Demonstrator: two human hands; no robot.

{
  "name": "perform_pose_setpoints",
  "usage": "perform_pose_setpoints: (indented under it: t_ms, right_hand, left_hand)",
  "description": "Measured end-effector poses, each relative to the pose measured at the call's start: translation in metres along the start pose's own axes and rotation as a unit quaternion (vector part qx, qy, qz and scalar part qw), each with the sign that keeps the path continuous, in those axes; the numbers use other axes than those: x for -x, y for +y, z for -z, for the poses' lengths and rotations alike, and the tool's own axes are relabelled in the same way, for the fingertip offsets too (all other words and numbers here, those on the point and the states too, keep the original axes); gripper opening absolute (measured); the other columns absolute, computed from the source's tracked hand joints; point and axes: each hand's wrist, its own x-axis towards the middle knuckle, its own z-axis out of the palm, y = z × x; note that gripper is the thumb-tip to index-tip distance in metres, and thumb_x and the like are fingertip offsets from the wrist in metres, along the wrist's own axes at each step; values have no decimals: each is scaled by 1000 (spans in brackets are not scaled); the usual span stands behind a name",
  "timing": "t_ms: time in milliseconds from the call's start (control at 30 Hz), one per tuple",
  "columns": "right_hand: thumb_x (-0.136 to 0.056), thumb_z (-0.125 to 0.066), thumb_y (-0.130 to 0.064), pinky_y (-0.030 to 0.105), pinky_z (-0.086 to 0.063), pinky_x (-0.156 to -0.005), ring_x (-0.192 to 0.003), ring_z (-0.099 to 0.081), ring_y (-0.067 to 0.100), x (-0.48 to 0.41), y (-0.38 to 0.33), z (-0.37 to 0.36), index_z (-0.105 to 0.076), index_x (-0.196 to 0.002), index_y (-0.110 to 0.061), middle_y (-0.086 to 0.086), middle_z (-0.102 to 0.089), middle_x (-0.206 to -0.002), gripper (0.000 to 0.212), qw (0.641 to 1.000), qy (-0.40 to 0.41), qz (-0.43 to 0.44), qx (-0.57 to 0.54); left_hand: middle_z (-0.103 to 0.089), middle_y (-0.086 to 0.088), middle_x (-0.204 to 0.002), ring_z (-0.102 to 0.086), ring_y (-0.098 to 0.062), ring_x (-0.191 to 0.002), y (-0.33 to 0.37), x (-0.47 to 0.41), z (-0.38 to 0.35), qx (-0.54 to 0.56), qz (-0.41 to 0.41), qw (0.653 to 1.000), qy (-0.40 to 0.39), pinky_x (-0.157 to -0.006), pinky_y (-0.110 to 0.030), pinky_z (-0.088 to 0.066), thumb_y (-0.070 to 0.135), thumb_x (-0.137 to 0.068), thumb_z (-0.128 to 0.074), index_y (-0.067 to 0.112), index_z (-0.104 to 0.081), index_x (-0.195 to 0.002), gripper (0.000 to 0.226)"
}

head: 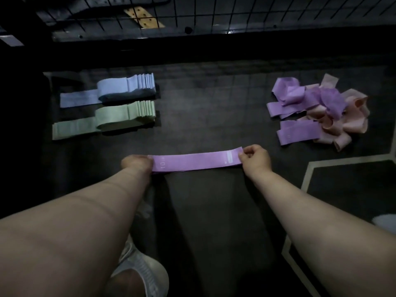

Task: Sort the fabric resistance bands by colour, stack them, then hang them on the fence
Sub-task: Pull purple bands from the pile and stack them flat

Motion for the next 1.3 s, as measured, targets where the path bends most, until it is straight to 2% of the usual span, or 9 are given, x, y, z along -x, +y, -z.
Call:
perform_pose_setpoints:
  t_ms: [133,200,367,600,733,833,1100,1167,1300]
  right_hand:
    - [-93,-64,-17,27,-46,-83,-92,-63,22,-6,0,0,-62,-109,-9,4,-63,-95,18,998,-10,21,55]
    - [-91,-65,-20,32,-47,-91,-103,-61,29,-7,2,1,-56,-118,-13,9,-57,-117,29,990,-22,44,130]
    - [-88,-66,-26,39,-39,-105,-129,-39,29,-4,1,7,-34,-150,-27,2,-27,-150,69,903,-88,205,367]
    - [-88,-66,-27,36,-37,-101,-123,-42,26,-8,-3,11,-50,-135,-21,2,-40,-138,50,855,-112,271,429]
    - [-89,-66,-26,35,-37,-101,-122,-43,26,-9,-1,14,-51,-133,-20,3,-41,-137,47,853,-113,280,425]
    - [-88,-68,-26,36,-38,-104,-124,-42,25,-9,0,15,-50,-135,-20,2,-40,-139,51,854,-124,280,421]
    - [-89,-67,-34,37,-39,-107,-125,-42,24,-3,5,22,-51,-134,-21,1,-38,-137,49,887,-151,267,345]
    - [-93,-61,-39,40,-40,-107,-125,-43,26,-4,12,31,-53,-132,-19,3,-39,-139,45,909,-120,254,308]
    - [-99,-50,-35,42,-30,-114,-139,-29,30,-18,26,56,-53,-135,-18,9,-25,-152,40,948,1,133,290]
  left_hand:
    - [-67,-15,-113,-64,-31,-106,-2,6,-8,19,-4,1000,20,-97,-37,-51,4,-92,-63,-4,-67,-113,23]
    - [-68,-17,-115,-65,-33,-105,-6,9,-9,6,-20,999,45,-98,-38,-51,5,-91,-65,-2,-69,-109,19]
    - [-64,-16,-115,-64,-32,-101,-11,9,-7,-90,-98,987,95,-90,-31,-49,8,-87,-63,14,-64,-96,10]
    - [-67,-10,-104,-62,-33,-100,-10,13,-8,-104,-85,984,118,-95,-31,-48,4,-87,-54,22,-57,-84,19]
    - [-61,-13,-117,-61,-36,-104,-10,9,-7,-107,-86,981,134,-99,-33,-47,7,-86,-52,26,-56,-77,22]
    - [-48,-15,-128,-58,-38,-105,-10,15,-8,-145,-85,978,127,-104,-37,-45,16,-87,-58,22,-63,-94,11]
    - [-53,-18,-130,-55,-40,-115,-3,17,-14,-206,-75,967,131,-106,-41,-43,15,-85,-56,18,-64,-113,29]
    - [-43,-20,-136,-46,-42,-124,7,32,-22,-257,-83,952,144,-110,-42,-35,21,-87,-59,16,-59,-122,36]
    - [-41,-19,-137,-41,-39,-128,33,71,-67,-286,-216,927,109,-109,-40,-30,24,-88,-61,15,-57,-128,41]
